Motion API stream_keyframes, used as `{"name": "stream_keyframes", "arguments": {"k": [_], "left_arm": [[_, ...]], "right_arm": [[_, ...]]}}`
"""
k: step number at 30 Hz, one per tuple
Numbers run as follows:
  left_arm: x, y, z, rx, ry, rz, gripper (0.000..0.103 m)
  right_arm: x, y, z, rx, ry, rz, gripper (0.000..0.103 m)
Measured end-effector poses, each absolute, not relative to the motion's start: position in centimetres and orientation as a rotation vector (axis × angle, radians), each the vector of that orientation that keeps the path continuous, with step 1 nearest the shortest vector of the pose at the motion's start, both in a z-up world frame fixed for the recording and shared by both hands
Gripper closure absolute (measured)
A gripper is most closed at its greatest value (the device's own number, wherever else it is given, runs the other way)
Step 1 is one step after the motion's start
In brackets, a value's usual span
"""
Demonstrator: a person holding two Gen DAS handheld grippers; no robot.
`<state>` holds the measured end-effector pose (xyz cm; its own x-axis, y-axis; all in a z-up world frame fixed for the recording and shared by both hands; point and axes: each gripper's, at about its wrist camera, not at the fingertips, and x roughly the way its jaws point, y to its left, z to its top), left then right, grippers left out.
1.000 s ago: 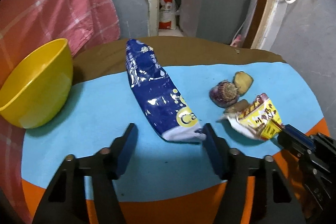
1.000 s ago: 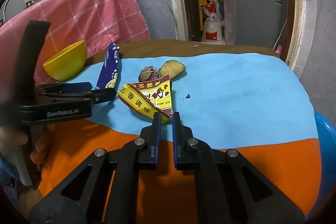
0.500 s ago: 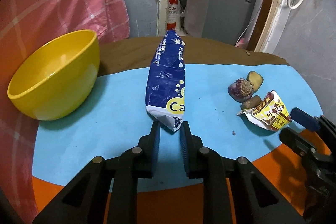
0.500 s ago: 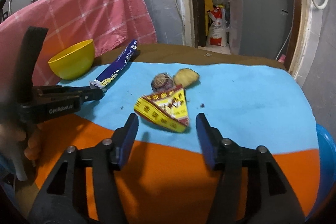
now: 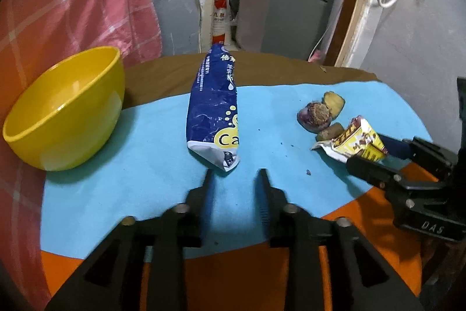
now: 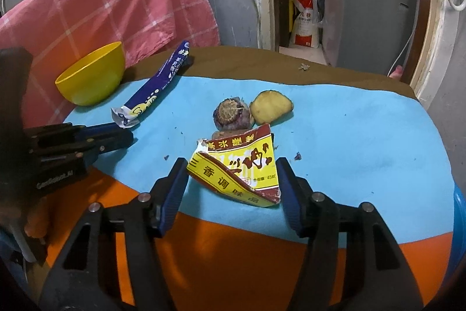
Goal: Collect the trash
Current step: 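Grasp the blue bag with left tool while right tool holds the yellow wrapper, then carry the blue bag and yellow wrapper over the blue bucket and open both tools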
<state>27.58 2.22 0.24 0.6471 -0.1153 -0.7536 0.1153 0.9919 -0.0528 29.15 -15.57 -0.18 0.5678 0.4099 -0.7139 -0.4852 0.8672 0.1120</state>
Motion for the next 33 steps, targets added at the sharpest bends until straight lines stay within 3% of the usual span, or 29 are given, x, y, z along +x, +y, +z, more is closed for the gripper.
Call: {"name": "stream_keyframes", "arguments": {"k": [2, 5, 17, 20, 24, 33], "left_arm": [[27.5, 1.9, 0.5, 0.027, 0.837, -0.101, 0.053], [27.7, 1.4, 0.8, 0.051, 0.814, -0.081, 0.05], [31.2, 1.6, -0.2, 0.057, 0.873, -0.029, 0.049], [31.6, 1.7, -0.3, 0.047, 0.874, -0.033, 0.05], [31.7, 2.0, -0.3, 0.026, 0.885, -0.013, 0.065], [30.4, 1.6, -0.1, 0.022, 0.873, -0.042, 0.067]], "right_arm": [[29.1, -15.8, -0.2, -0.09, 0.807, 0.524, 0.024], [29.1, -16.3, -0.1, -0.059, 0.802, 0.526, 0.024], [29.0, -16.7, -0.1, -0.024, 0.797, 0.54, 0.024], [28.9, -16.7, 0.0, -0.019, 0.797, 0.54, 0.024], [28.9, -16.7, 0.0, -0.015, 0.796, 0.537, 0.024], [28.2, -16.8, 0.0, -0.012, 0.781, 0.537, 0.024]]}}
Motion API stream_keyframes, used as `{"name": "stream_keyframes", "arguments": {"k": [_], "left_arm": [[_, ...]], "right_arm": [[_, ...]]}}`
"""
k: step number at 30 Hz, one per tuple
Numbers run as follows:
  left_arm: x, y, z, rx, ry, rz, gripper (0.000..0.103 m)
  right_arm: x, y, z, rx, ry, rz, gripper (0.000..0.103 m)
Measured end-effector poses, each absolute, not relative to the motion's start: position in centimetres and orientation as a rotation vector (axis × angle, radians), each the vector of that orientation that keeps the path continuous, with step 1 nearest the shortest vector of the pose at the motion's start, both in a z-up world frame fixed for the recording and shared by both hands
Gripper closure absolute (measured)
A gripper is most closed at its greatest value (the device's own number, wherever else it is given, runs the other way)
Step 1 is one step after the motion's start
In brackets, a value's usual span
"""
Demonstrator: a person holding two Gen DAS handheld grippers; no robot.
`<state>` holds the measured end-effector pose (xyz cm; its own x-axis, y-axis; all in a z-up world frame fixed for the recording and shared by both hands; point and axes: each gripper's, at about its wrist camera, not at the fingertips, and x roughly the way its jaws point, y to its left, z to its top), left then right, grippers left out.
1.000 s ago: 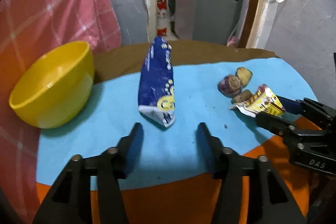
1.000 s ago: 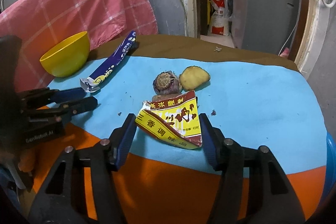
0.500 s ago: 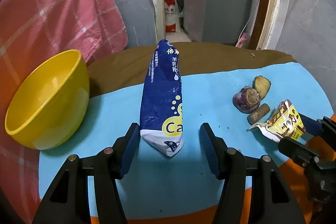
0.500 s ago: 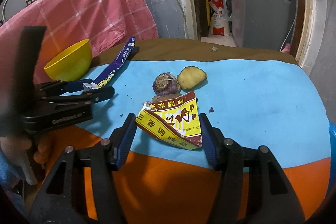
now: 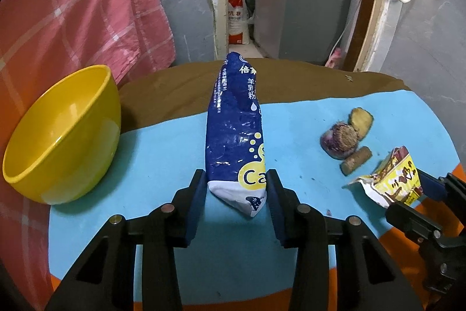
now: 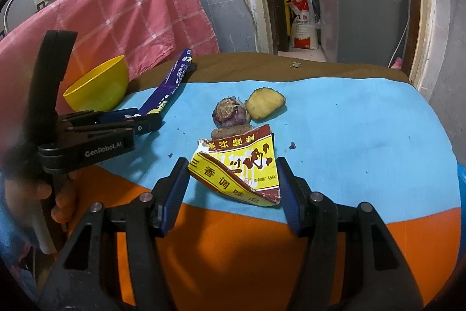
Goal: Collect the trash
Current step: 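Carry the blue bag and yellow wrapper over the blue bucket and open both tools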
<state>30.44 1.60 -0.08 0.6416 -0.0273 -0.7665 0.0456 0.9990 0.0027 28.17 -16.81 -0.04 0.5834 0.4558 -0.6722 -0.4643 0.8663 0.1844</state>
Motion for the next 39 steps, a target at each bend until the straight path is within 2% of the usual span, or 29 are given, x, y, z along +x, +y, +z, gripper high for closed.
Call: {"name": "stream_keyframes", "arguments": {"k": [12, 23, 31, 39], "left_arm": [[25.7, 0.3, 1.2, -0.05, 0.796, -0.154, 0.067], [21.8, -2.4, 4.7, -0.117, 0.554, -0.212, 0.067], [19.9, -6.8, 8.3, -0.096, 0.336, -0.304, 0.067], [19.7, -13.7, 10.0, -0.049, 0.265, -0.462, 0.067]], "right_arm": [[24.9, -19.3, 0.9, 0.033, 0.615, 0.507, 0.025], [19.4, -23.8, 4.9, 0.055, 0.286, 0.379, 0.025], [16.0, -28.1, 7.7, 0.062, 0.06, 0.196, 0.024], [14.1, -34.1, 8.2, 0.106, -0.008, 0.007, 0.024]]}}
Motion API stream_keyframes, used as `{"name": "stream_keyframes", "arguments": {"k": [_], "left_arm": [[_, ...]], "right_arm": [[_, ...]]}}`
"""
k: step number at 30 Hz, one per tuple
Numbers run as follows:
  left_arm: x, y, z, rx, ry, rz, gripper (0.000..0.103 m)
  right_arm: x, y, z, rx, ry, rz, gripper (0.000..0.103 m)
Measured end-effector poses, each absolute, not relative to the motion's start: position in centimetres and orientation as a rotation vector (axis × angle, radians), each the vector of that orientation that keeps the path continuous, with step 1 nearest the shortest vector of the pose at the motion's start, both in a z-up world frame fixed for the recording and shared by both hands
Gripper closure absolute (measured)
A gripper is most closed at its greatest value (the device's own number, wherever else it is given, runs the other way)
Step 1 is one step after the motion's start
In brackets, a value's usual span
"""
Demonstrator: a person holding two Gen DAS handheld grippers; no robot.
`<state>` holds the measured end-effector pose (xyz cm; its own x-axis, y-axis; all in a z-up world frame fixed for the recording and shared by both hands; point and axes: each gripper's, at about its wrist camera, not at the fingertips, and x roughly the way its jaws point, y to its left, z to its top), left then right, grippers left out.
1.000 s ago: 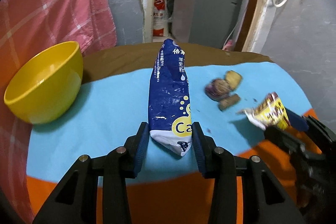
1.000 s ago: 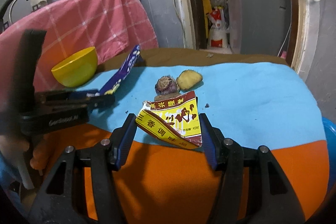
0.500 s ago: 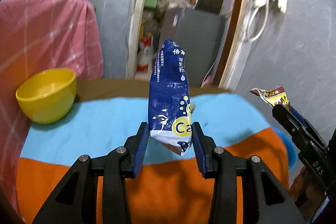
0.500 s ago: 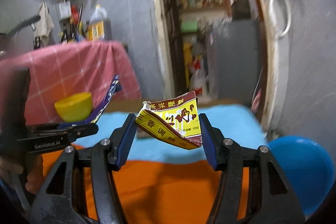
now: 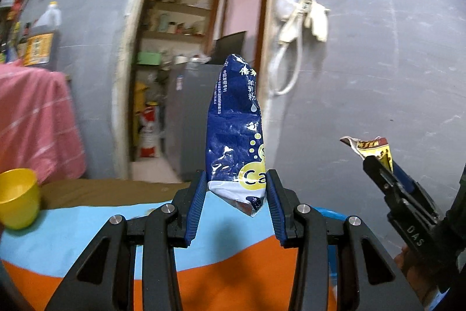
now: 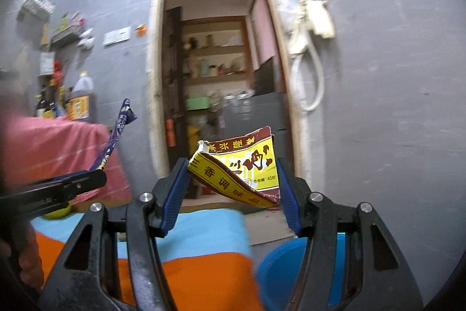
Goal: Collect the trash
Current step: 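Carry the blue bag and yellow wrapper over the blue bucket and open both tools, then move both tools back over the blanket toward the potato pieces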
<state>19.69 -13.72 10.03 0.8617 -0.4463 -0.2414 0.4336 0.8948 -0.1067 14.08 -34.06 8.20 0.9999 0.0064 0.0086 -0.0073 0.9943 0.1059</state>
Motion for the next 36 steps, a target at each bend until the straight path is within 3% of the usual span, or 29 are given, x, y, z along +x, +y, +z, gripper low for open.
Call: {"name": "stream_keyframes", "arguments": {"k": [7, 15, 26, 36], "left_arm": [[22.3, -20.1, 9.2, -0.022, 0.34, -0.582, 0.067], [26.3, -26.5, 6.1, 0.033, 0.58, -0.662, 0.067], [29.1, -29.1, 2.8, 0.064, 0.75, -0.656, 0.065], [27.8, -27.7, 2.2, 0.02, 0.744, -0.606, 0.049]], "right_arm": [[14.4, -39.4, 6.9, 0.182, 0.057, -0.12, 0.024], [16.0, -44.1, 4.3, 0.255, 0.193, -0.206, 0.024], [18.9, -46.8, 1.3, 0.351, 0.378, -0.217, 0.023], [19.4, -46.8, 1.1, 0.357, 0.394, -0.217, 0.021]]}}
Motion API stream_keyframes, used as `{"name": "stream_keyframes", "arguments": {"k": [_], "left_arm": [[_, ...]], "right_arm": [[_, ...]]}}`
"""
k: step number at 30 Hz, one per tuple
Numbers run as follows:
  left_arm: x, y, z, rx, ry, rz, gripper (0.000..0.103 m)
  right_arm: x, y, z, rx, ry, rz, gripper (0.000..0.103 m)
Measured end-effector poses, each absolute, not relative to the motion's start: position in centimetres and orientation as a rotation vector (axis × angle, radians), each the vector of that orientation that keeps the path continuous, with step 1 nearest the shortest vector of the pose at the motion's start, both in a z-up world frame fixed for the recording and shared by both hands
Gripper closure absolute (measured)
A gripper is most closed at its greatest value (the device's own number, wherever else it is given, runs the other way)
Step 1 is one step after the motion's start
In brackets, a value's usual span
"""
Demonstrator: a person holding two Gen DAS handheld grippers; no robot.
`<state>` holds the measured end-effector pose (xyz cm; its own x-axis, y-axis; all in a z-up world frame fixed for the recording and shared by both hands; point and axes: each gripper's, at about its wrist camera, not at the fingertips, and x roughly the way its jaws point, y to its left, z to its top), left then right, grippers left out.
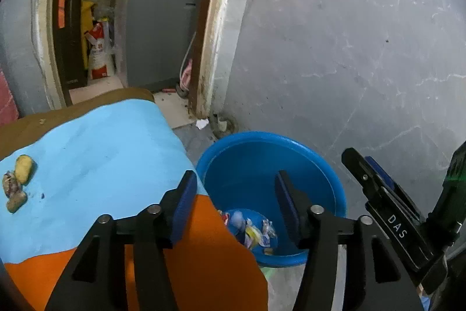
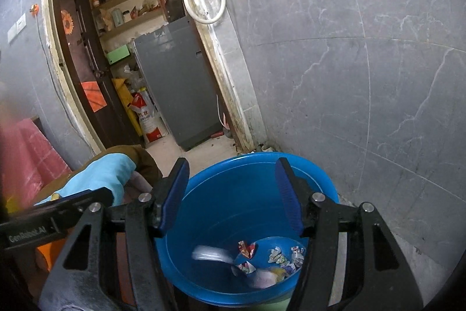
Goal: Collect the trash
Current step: 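Move both tools back over the blanket toward the potato pieces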
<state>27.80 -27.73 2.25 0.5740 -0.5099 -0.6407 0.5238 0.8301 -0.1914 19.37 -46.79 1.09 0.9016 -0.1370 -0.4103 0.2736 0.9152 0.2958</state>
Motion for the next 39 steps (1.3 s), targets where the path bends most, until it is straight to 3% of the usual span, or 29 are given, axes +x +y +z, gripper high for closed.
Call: {"name": "stream_keyframes", "arguments": {"k": [7, 12, 15, 18, 39], "left_arm": [[26.8, -25.4, 4.2, -0.003, 0.652, -0.546, 0.041], [26.2, -23.0, 5.9, -0.025, 0.575, -0.493, 0.026], [25.5, -21.3, 6.8, -0.044, 0.522, -0.451, 0.012], [24.7, -19.0, 7.8, -0.073, 0.45, -0.403, 0.005], [18.2, -5.5, 9.1, -0.094, 0.19, -0.053, 0.002]], "right_arm": [[18.6, -46.3, 2.0, 0.343, 0.324, -0.205, 0.013], [18.1, -45.1, 3.1, 0.328, 0.261, -0.184, 0.0], [17.8, -43.9, 3.7, 0.312, 0.219, -0.163, 0.0], [17.4, -42.6, 4.5, 0.295, 0.169, -0.141, 0.0], [14.3, -30.4, 8.5, 0.123, -0.125, 0.016, 0.0]]}}
